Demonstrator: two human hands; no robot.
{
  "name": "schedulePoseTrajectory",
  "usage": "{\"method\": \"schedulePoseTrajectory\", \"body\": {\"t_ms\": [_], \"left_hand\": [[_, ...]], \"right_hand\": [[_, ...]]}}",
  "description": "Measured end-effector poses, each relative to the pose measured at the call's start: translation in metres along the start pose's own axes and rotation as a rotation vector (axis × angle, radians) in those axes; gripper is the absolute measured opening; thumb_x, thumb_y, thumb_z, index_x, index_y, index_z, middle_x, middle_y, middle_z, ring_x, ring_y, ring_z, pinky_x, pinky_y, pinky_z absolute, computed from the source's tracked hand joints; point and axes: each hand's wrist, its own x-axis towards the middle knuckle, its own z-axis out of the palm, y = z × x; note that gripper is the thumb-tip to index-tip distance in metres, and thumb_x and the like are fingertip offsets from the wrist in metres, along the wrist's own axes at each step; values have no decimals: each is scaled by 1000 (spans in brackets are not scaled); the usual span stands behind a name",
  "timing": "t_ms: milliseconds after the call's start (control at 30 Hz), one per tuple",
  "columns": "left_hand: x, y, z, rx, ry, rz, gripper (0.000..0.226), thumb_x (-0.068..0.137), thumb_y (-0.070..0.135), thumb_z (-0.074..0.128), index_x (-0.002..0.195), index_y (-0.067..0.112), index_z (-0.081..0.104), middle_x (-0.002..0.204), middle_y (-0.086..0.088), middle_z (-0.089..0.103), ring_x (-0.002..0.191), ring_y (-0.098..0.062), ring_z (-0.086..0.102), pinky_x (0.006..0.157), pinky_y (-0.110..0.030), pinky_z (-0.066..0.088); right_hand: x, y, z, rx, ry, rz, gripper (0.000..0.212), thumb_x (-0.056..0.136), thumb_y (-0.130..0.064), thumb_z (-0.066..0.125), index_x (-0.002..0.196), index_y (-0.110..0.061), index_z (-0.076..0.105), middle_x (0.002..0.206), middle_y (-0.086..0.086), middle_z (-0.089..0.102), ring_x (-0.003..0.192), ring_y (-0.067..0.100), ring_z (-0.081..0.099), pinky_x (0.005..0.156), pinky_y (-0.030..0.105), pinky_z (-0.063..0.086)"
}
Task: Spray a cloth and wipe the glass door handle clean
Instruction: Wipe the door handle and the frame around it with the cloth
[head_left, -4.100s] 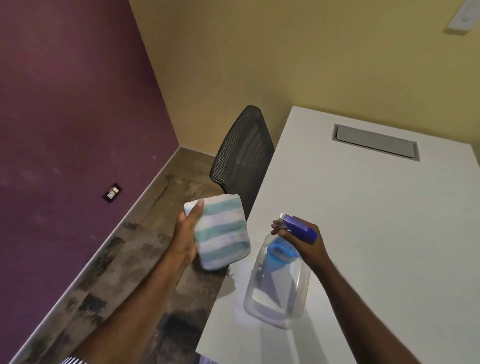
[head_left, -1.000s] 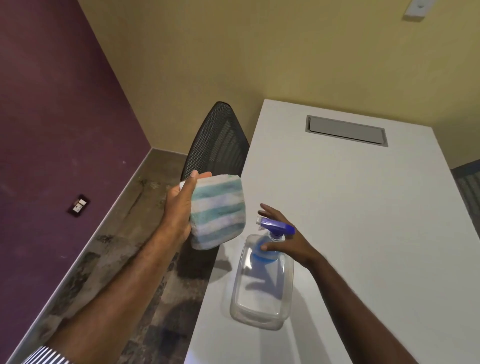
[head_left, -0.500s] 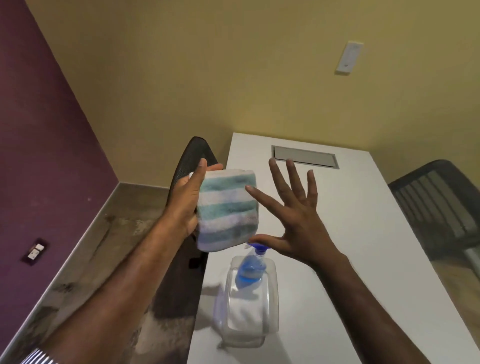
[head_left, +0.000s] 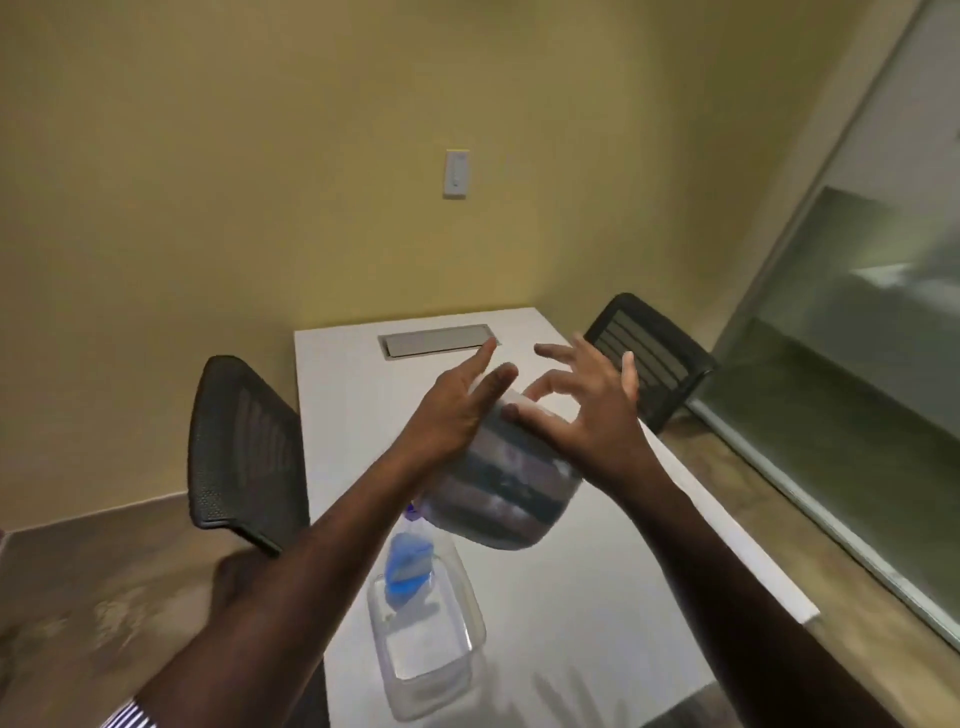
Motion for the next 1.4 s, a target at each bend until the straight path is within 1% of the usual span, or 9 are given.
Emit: {"method": "schedulePoseTrajectory", "body": {"t_ms": [200, 433, 667, 767, 867, 967, 1133, 1300, 1400], "left_hand": [[-2, 56, 77, -96, -294, 98, 155, 37, 117, 16, 164, 32, 32, 168, 0, 38, 151, -23, 41, 124, -43, 34], [-38, 89, 183, -135, -429, 453, 13, 91, 45, 72, 101, 36, 73, 93, 31, 75, 95, 5, 72, 76, -10, 59], [-107, 142, 304, -233, -658, 684, 19, 88, 27, 83, 103, 16, 78, 123, 23, 70, 126, 15, 56, 99, -7, 45], [-144, 169, 354, -208, -794, 829, 24, 78, 26, 91, 86, 12, 74, 130, 17, 67, 140, 9, 44, 124, -44, 32], [-186, 197, 401, -70, -884, 1058, 18, 78, 24, 91, 85, 22, 74, 142, 8, 62, 157, -16, 30, 125, -68, 10], [-225, 220, 446, -74, -998, 1192, 14, 82, 29, 88, 88, 20, 79, 146, 10, 58, 161, -22, 21, 124, -70, -3], [-284, 255, 509, -179, -1235, 1312, 15, 80, 33, 89, 88, 27, 78, 149, 9, 57, 162, -18, 17, 125, -68, -7], [-340, 270, 555, -338, -1497, 1357, 17, 80, 57, 79, 85, 46, 66, 139, 19, 58, 159, -13, 25, 129, -60, -1], [-366, 271, 577, -466, -1550, 1286, 31, 92, 59, 46, 96, 38, 68, 130, 8, 71, 151, -17, 42, 129, -59, 8]], "right_hand": [[-67, 19, -88, -32, 230, 188, 26, 87, -49, 73, 75, -26, 68, 147, -8, 57, 153, 15, 29, 125, 59, -9], [-196, 43, -190, 70, 659, 350, 19, 91, -30, 74, 81, -14, 68, 140, -8, 62, 138, 15, 50, 116, 58, 35], [-348, 42, -267, 125, 789, 510, 21, 96, -39, 67, 103, -20, 70, 119, -13, 70, 108, 0, 66, 97, 41, 57], [-411, 29, -307, -22, 798, 492, 34, 90, -50, 59, 111, -25, 69, 117, -15, 68, 107, -7, 63, 97, 27, 50], [-468, 16, -344, -425, 631, 617, 48, 83, -66, 64, 117, -33, 71, 141, -13, 59, 138, 7, 50, 123, 53, 24], [-515, 2, -368, -648, 368, 894, 66, 71, -84, 61, 123, -44, 68, 156, -20, 43, 152, 6, 27, 127, 52, -6], [-583, -25, -375, -642, 468, 1148, 56, 77, -62, 77, 124, -34, 70, 150, -14, 55, 147, 9, 39, 126, 54, 12], [-625, -66, -356, -493, 814, 1218, 29, 81, -37, 84, 104, -20, 79, 98, -4, 78, 91, 2, 71, 85, 30, 56], [-640, -91, -335, -474, 1036, 1271, 18, 83, -23, 85, 93, -9, 80, 83, 2, 78, 67, -5, 62, 59, 13, 46]]}}
